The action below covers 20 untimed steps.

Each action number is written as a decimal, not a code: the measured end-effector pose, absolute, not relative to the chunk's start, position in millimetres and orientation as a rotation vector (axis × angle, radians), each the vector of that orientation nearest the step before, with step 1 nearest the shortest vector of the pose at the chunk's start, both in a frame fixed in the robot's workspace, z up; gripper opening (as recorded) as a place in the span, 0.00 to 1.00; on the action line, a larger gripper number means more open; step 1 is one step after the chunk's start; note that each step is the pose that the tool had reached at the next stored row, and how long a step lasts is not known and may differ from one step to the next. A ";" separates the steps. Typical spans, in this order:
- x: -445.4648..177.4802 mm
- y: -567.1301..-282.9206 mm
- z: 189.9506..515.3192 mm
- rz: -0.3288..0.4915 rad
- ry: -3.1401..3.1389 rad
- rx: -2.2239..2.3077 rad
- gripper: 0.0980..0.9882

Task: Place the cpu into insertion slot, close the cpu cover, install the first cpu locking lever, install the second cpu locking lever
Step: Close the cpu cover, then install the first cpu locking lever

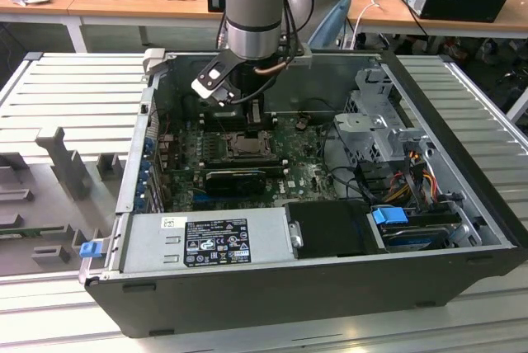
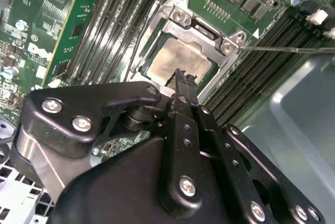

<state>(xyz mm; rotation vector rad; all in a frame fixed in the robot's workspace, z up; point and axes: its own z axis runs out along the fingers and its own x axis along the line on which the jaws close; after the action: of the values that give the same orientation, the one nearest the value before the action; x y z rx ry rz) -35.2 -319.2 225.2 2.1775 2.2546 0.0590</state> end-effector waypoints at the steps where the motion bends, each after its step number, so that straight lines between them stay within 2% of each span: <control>1: -35.4 -319.2 225.2 0.059 2.255 2.177 0.01; 14: -45.1 -319.3 225.9 0.059 2.255 2.177 0.01; 20: -45.1 -319.2 240.9 0.059 2.255 2.177 0.01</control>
<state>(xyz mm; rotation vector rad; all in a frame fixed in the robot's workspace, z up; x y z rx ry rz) -45.1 -319.2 240.9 2.1774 2.2548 0.0593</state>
